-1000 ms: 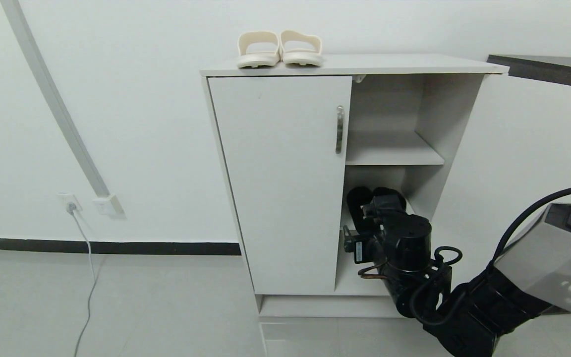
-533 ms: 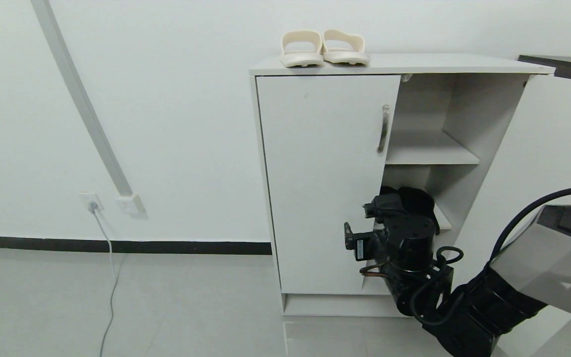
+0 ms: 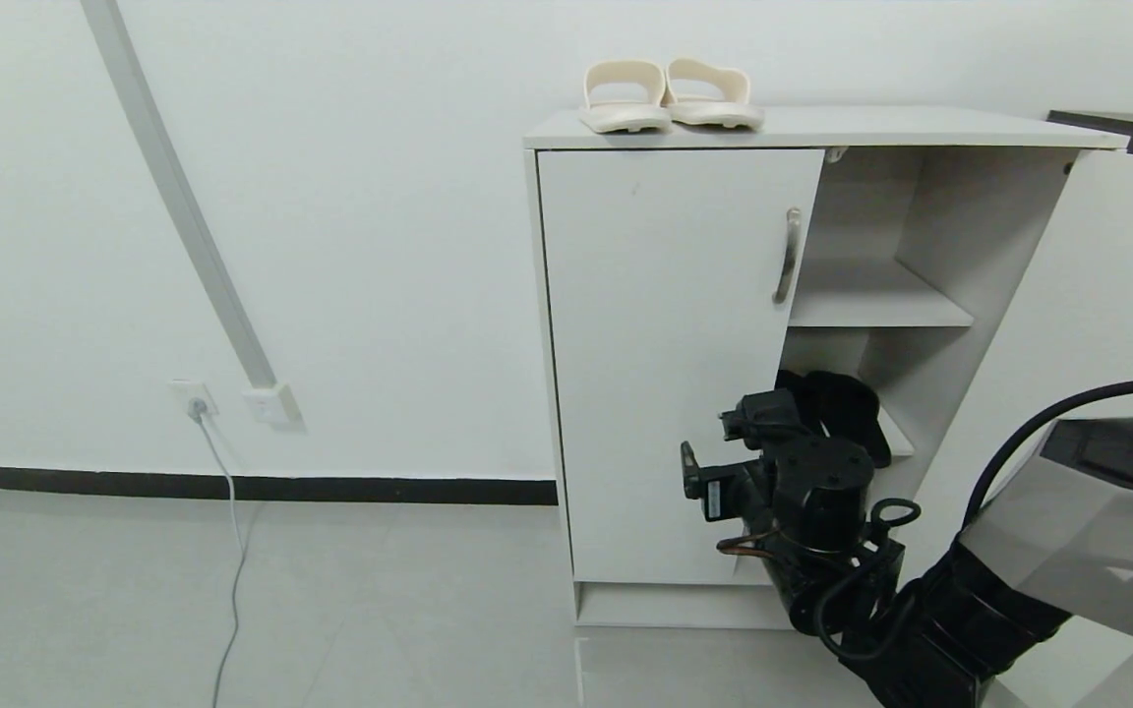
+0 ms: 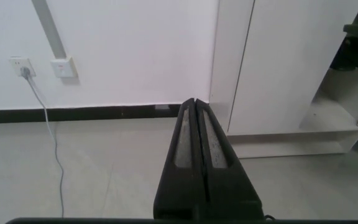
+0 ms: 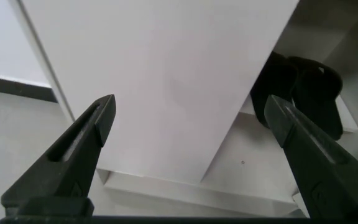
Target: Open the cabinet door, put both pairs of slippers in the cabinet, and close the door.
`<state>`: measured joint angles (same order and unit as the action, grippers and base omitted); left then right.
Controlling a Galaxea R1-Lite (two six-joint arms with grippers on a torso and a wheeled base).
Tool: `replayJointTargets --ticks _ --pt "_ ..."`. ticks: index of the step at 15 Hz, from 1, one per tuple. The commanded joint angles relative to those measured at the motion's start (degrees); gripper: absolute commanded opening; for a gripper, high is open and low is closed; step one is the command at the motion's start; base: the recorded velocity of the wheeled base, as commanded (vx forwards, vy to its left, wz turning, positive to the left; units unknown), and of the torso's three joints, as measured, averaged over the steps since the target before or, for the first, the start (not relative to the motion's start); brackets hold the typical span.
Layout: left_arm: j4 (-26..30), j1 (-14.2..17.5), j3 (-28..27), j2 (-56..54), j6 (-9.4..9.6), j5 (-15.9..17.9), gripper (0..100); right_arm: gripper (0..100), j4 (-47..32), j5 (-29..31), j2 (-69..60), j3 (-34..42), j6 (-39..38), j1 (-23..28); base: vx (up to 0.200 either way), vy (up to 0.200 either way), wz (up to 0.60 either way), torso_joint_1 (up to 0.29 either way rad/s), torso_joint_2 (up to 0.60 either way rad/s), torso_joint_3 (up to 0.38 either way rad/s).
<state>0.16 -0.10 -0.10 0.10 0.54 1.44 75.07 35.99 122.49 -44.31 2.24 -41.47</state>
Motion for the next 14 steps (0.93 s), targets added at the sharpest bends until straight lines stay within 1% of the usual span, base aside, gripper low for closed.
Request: replayJointTargets --ticks 1,11,12,14 --pt "0.0 0.0 0.0 0.1 -0.10 0.0 0 100 0.2 0.0 0.5 0.5 0.2 -0.1 0.000 0.000 0.00 0.000 0.00 0.000" --pt "0.0 0.0 0.0 0.1 -0.01 0.1 0 100 0.7 0.0 0.6 0.0 0.3 -0.1 0.000 0.000 0.00 0.000 0.00 0.000" --pt "0.0 0.0 0.0 0.1 -0.01 0.1 0 100 0.7 0.0 0.5 0.1 0.3 -0.1 0.000 0.000 0.00 0.007 -0.05 -0.080" --pt "0.0 0.0 0.0 0.1 -0.01 0.1 0 100 0.7 0.0 0.5 0.1 0.3 0.0 0.000 0.000 0.00 0.000 -0.15 -0.264"
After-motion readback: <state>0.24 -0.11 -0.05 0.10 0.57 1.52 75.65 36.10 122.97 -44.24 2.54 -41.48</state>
